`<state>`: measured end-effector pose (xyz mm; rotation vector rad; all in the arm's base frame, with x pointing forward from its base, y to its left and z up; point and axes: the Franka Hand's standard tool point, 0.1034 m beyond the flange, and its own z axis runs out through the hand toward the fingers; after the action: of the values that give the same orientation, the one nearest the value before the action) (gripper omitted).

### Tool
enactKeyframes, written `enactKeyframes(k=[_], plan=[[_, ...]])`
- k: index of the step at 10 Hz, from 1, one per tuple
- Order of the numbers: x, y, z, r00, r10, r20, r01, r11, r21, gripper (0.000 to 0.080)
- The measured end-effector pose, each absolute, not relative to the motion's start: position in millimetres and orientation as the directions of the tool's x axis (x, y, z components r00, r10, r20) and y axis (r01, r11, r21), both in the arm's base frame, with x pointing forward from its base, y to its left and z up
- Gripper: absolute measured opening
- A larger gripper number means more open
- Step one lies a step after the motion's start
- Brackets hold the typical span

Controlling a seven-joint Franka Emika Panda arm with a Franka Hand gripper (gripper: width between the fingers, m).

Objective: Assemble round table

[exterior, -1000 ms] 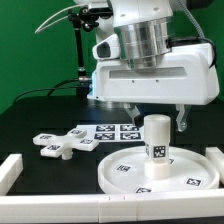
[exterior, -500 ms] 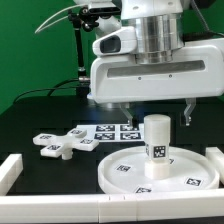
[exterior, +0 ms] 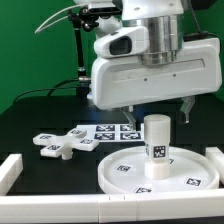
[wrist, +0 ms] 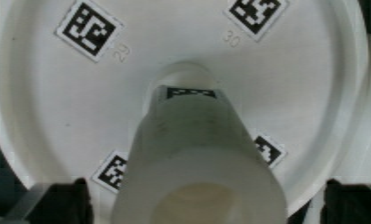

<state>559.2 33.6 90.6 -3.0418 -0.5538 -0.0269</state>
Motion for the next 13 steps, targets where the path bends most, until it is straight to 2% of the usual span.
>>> enactKeyframes(k=[2,6,10,13], plan=[[559.9,37.2,91.0,0.864,0.502,0.025,0.503,-0.864,-0.018,0.0649],[559.9,33.4,90.4,0.706,0.708,0.027,0.708,-0.706,-0.010,0.0649],[561.6,31.3,87.7,0.349,0.937,-0.016,0.937,-0.349,0.019,0.0649],[560.7,29.8,83.5,0.126,0.991,-0.040,0.992,-0.126,0.013,0.0649]])
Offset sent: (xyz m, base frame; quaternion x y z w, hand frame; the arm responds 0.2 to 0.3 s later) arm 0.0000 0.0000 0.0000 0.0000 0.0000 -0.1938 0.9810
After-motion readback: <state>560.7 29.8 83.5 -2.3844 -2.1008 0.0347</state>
